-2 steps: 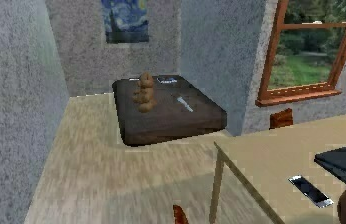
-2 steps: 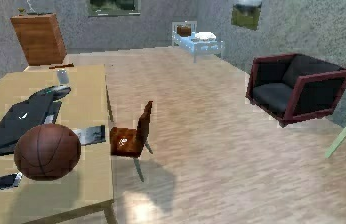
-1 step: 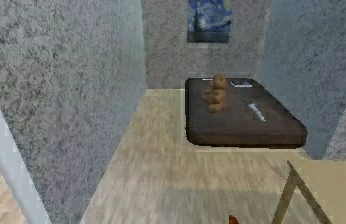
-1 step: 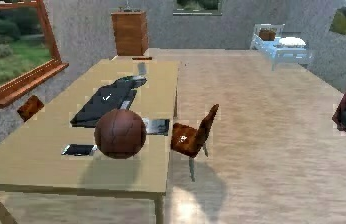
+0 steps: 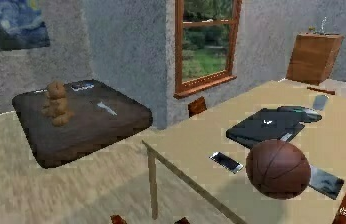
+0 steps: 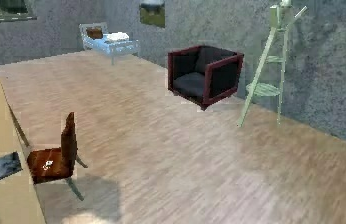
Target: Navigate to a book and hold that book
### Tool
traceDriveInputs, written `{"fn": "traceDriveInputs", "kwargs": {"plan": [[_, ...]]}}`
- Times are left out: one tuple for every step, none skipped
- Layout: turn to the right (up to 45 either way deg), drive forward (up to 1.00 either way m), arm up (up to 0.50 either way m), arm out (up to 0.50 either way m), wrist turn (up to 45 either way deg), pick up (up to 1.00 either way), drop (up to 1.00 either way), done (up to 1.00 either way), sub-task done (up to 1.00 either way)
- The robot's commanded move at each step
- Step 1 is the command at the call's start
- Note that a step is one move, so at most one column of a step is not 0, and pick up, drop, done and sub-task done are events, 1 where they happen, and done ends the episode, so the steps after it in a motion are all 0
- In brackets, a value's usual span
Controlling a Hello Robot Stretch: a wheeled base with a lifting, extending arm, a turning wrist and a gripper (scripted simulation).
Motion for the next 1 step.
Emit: {"fn": "traceDriveInputs", "kwargs": {"plan": [[45.0, 0.0, 0.0, 0.0, 0.0, 0.0, 0.0, 0.0, 0.0]]}}
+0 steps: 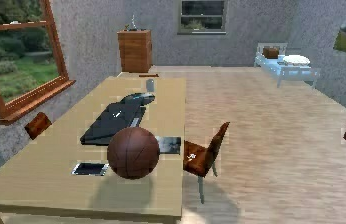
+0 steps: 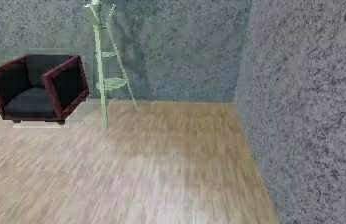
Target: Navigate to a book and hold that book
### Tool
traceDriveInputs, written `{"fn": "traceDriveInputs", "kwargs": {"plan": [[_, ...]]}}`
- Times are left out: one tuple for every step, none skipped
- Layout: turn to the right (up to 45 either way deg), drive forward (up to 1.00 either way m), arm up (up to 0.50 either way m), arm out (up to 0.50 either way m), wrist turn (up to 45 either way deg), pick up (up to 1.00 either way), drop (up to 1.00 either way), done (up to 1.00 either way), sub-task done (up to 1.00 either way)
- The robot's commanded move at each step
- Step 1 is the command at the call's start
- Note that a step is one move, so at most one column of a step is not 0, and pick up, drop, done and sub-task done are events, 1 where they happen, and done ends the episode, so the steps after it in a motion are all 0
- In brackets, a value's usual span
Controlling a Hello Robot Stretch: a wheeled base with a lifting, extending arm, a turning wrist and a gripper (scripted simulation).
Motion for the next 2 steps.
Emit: {"fn": "traceDriveInputs", "kwargs": {"plan": [[27.0, 0.0, 0.0, 0.0, 0.0, 0.0, 0.0, 0.0, 0.0], [0.0, 0.45, 0.0, 0.0, 0.0, 0.0, 0.0, 0.0, 0.0]]}}
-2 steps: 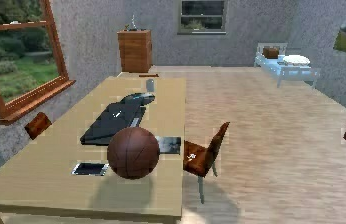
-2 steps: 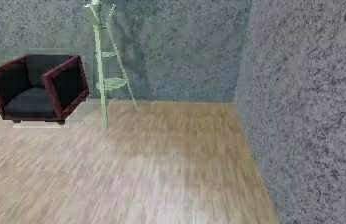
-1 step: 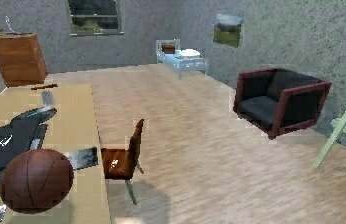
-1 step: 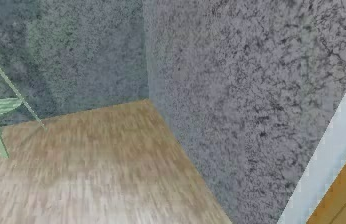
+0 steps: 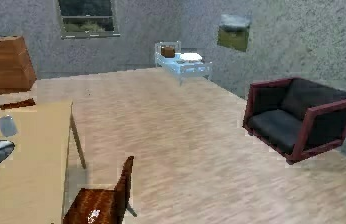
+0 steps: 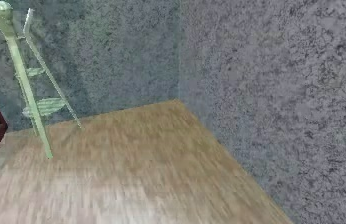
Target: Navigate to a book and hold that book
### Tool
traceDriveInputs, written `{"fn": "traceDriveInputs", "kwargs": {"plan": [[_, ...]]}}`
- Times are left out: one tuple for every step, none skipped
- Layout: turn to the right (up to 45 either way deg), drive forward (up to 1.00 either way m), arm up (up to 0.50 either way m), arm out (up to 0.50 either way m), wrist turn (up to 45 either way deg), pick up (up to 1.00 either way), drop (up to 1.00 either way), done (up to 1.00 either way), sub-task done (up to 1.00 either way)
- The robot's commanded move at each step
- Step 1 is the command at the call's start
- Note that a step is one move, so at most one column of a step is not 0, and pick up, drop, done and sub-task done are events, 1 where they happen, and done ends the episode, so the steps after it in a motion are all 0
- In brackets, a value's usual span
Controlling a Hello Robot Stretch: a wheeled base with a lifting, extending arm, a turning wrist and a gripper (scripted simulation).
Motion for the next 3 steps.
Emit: {"fn": "traceDriveInputs", "kwargs": {"plan": [[-45.0, 0.0, 0.0, 0.0, 0.0, 0.0, 0.0, 0.0, 0.0], [-45.0, 0.0, 0.0, 0.0, 0.0, 0.0, 0.0, 0.0, 0.0], [-42.0, 0.0, 0.0, 0.0, 0.0, 0.0, 0.0, 0.0, 0.0]]}}
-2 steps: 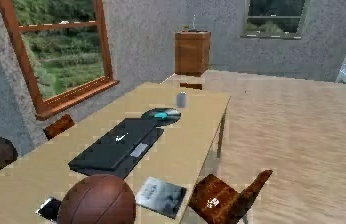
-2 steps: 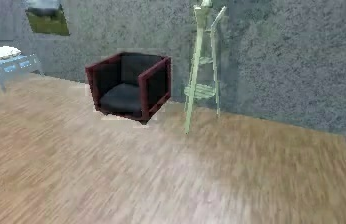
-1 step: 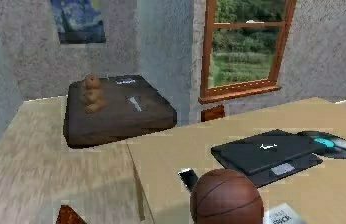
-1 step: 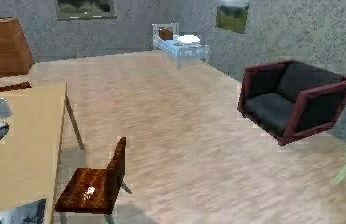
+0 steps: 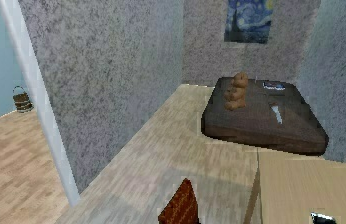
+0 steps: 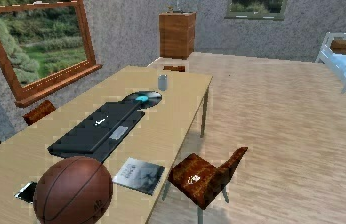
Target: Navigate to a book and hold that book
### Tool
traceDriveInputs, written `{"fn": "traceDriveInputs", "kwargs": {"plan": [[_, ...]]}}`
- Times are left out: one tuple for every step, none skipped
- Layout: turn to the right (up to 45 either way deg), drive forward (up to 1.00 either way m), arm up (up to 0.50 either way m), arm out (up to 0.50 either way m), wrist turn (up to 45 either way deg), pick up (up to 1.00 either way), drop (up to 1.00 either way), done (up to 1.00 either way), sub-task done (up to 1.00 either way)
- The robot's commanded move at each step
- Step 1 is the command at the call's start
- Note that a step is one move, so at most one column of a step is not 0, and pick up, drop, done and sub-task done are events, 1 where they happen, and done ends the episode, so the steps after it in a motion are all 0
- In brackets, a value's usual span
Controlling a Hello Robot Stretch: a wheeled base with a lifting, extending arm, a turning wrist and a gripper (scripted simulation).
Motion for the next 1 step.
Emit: {"fn": "traceDriveInputs", "kwargs": {"plan": [[0.0, 0.0, 0.5, 0.0, 0.0, 0.0, 0.0, 0.0, 0.0]]}}
